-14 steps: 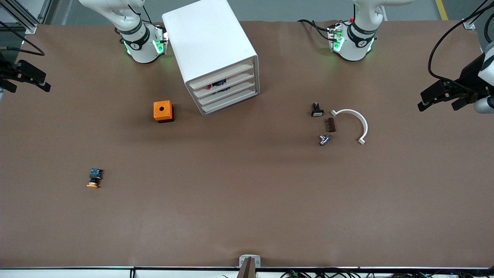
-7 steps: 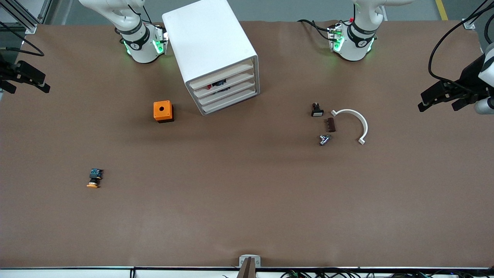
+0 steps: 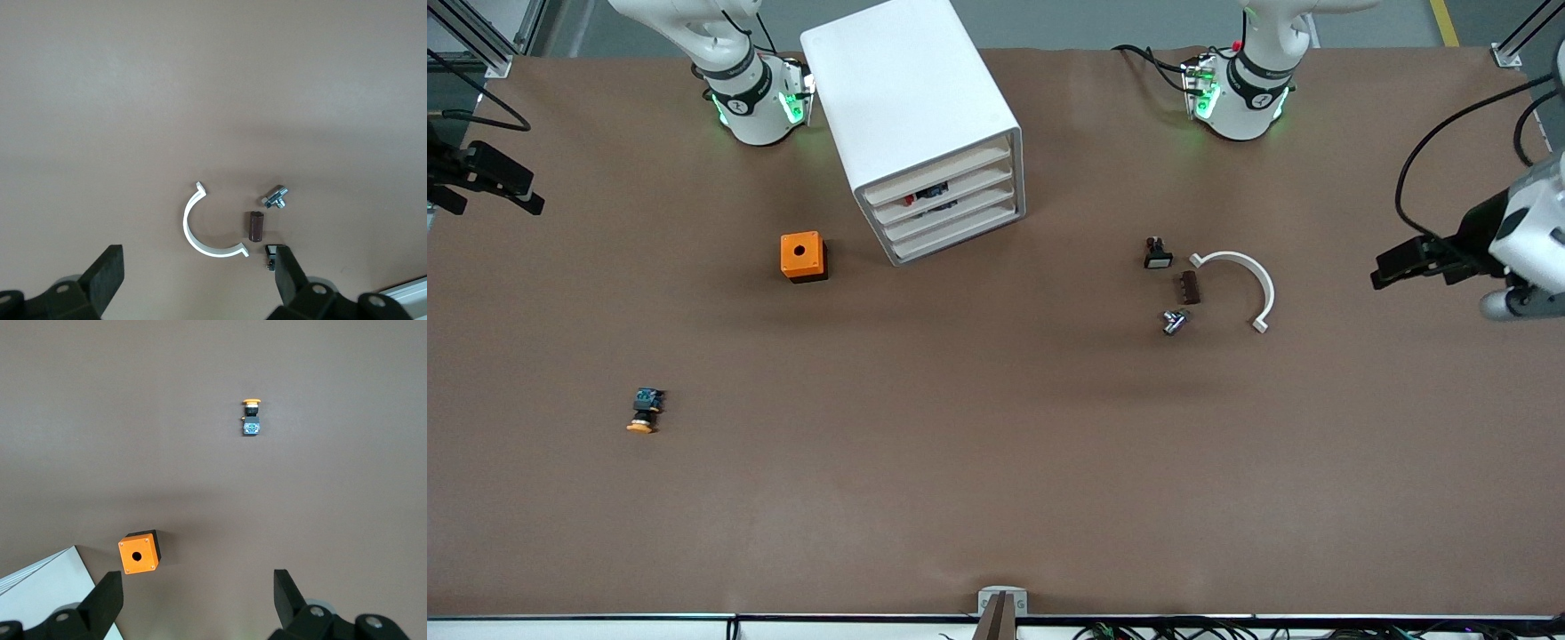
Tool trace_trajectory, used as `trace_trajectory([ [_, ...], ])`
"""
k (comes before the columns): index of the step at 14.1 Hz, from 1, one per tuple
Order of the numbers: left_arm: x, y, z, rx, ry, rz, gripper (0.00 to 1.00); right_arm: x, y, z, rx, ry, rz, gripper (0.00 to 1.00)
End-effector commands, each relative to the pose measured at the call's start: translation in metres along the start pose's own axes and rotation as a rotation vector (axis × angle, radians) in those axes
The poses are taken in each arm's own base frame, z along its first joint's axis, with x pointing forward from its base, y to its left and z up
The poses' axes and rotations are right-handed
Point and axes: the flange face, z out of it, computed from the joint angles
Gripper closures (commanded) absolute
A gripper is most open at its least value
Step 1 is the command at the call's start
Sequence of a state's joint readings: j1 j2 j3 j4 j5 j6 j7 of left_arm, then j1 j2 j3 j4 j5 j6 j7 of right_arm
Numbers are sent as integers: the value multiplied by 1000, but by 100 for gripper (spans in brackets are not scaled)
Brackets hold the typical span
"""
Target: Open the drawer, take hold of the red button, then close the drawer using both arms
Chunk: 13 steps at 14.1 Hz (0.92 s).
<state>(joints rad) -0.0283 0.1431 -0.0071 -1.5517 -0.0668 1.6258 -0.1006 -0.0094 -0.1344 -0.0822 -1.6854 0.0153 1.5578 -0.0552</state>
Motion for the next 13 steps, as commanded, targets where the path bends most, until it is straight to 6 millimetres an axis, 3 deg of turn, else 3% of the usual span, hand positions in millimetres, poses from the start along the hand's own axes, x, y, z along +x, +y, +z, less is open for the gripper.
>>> trace_trajectory([
  [1, 24, 5, 31, 21, -41, -1, 0, -7, -5, -4, 7, 5, 31, 0],
  [4, 40, 16, 81, 27, -122, -3, 0, -6, -5, -3, 6, 8, 31, 0],
  [5, 43, 30, 91, 32, -133, -18, 0, -5, -5, -3, 6, 8, 31, 0],
  [7, 53, 68, 105, 41, -140, -93, 0, -5, -5, -2, 6, 7, 31, 0],
  [13, 41, 187, 171, -52, -299, -408, 0, -6, -5, -1, 5, -1, 31, 0],
])
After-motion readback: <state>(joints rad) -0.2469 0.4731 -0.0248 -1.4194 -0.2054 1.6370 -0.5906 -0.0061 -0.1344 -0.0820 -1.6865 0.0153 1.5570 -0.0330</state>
